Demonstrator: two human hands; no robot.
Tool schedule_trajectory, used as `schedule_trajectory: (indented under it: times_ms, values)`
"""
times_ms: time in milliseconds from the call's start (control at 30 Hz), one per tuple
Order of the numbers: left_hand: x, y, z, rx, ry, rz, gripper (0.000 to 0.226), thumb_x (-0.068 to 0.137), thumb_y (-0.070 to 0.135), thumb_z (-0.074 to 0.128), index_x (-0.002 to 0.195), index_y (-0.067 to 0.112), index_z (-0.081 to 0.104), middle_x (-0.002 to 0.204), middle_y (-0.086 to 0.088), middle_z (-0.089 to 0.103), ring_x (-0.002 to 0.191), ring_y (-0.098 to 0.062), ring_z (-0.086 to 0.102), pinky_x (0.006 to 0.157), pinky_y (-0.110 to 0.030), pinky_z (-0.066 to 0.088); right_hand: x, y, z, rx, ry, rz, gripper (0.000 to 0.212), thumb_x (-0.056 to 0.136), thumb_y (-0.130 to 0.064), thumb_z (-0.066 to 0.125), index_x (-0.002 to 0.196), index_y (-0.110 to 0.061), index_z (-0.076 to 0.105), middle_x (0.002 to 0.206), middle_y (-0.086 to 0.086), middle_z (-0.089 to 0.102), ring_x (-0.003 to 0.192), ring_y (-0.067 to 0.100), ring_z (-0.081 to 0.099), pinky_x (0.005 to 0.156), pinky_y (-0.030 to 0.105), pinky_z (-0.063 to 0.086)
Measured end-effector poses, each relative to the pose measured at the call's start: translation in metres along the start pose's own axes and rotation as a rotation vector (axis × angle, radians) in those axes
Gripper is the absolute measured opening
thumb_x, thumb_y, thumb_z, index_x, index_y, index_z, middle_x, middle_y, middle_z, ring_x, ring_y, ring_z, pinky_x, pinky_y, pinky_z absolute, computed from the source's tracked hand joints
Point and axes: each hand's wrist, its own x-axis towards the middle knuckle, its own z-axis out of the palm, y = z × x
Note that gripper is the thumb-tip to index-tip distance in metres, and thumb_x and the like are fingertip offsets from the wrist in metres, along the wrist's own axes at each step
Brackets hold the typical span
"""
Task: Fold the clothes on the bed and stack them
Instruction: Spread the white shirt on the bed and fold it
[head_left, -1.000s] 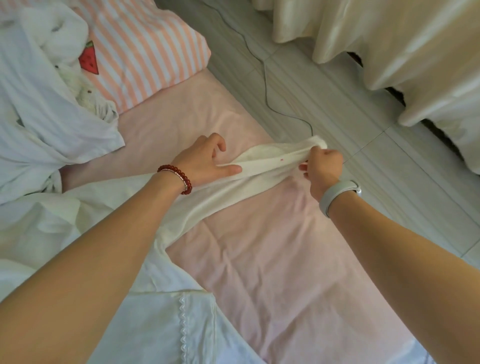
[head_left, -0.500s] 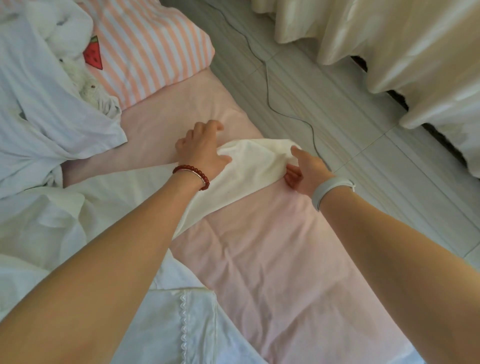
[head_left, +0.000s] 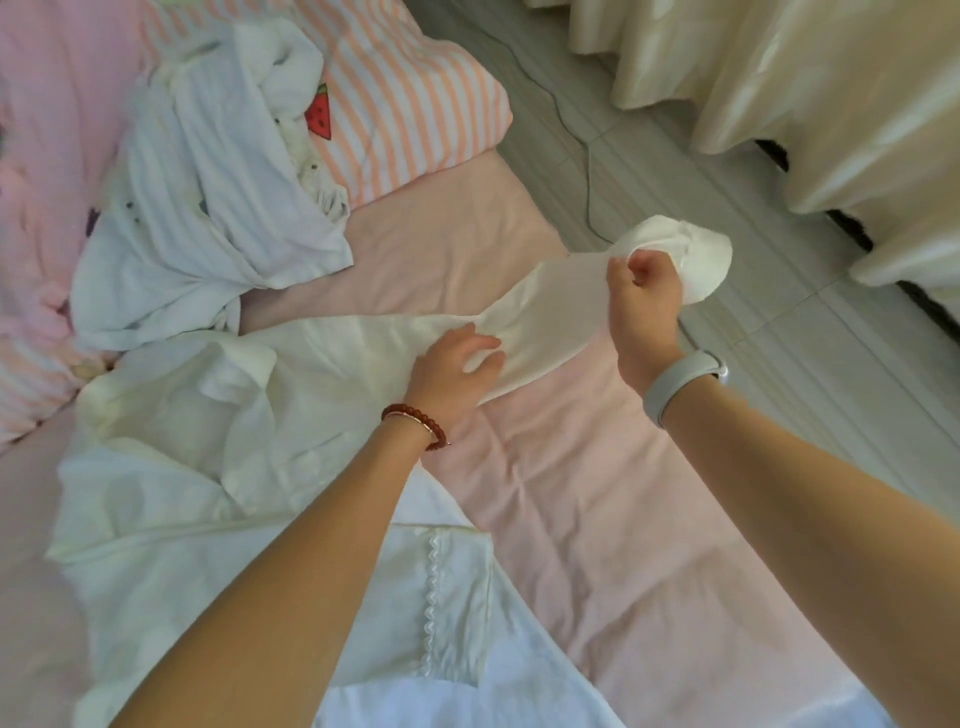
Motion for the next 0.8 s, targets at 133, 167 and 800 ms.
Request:
schedule_trajectory:
  times_ms: [133,167,800]
  values:
    - [-0.056,-0.016,-0.068,-0.71,0.15,-0.214,0.024,0.096,0.038,0.043,0.105,0.023,0.06,0.109,0.008,0.06,0.11,-0.014,0.057,0.084,-0.025,0.045,-0.07,-0.023,0.022,-0.224,-0.208,-0.415,0.022,0.091,-0.008,0.051,0.075,-0.02,0.042,0.071,-0.014,0.045,0.068,0.001,0.05,0.069,0.019,0.042]
    - [-0.074,-0.029,-0.086,-0.858,0.122,-0.272,0.033,0.096,0.045,0.038,0.106,0.022,0.06,0.112,0.004,0.061,0.108,-0.016,0.059,0.085,-0.03,0.047,-0.092,-0.025,0.028,-0.285,-0.277,-0.497,0.015,0.091,-0.008,0.052,0.079,-0.015,0.047,0.072,-0.012,0.048,0.07,0.005,0.053,0.07,0.024,0.044]
    - [-0.29,-0.306,-0.064,-0.346,0.304,-0.678,0.034,0.081,0.04,0.064,0.1,0.013,0.058,0.094,-0.002,0.058,0.09,-0.027,0.055,0.075,-0.032,0.043,-0.339,0.121,0.044,-1.176,-1.014,-0.706,0.044,0.093,-0.013,0.044,0.136,-0.012,0.043,0.146,0.008,0.038,0.134,0.026,0.034,0.109,0.038,0.029]
